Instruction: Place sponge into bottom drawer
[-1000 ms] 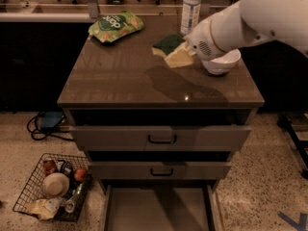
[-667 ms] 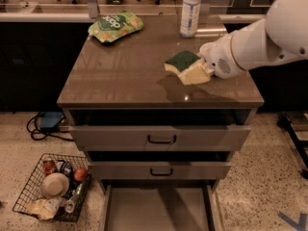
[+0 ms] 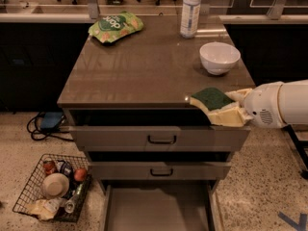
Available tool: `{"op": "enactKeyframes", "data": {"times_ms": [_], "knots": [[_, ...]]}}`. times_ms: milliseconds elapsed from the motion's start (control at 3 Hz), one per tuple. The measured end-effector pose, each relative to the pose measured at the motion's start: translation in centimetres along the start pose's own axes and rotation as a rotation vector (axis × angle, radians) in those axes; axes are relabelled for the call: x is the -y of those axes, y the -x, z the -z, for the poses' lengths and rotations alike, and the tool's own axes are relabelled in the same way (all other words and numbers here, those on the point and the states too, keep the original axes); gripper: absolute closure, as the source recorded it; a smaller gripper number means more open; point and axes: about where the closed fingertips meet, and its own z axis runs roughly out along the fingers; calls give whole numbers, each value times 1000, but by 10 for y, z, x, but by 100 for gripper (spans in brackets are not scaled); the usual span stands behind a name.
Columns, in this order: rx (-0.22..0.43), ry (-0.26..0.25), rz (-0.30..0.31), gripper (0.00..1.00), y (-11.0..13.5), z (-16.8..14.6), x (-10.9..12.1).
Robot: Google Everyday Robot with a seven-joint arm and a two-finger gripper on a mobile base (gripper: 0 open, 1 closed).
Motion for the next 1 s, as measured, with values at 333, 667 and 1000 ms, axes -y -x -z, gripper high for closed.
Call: {"op": "enactKeyframes", "data": {"times_ms": [333,667,1000], "knots": [[0,5,3,100,-3,0,0],[6,55,17,100,-44,12,-2],[-13,142,3,100,-116,35,-21]]}}
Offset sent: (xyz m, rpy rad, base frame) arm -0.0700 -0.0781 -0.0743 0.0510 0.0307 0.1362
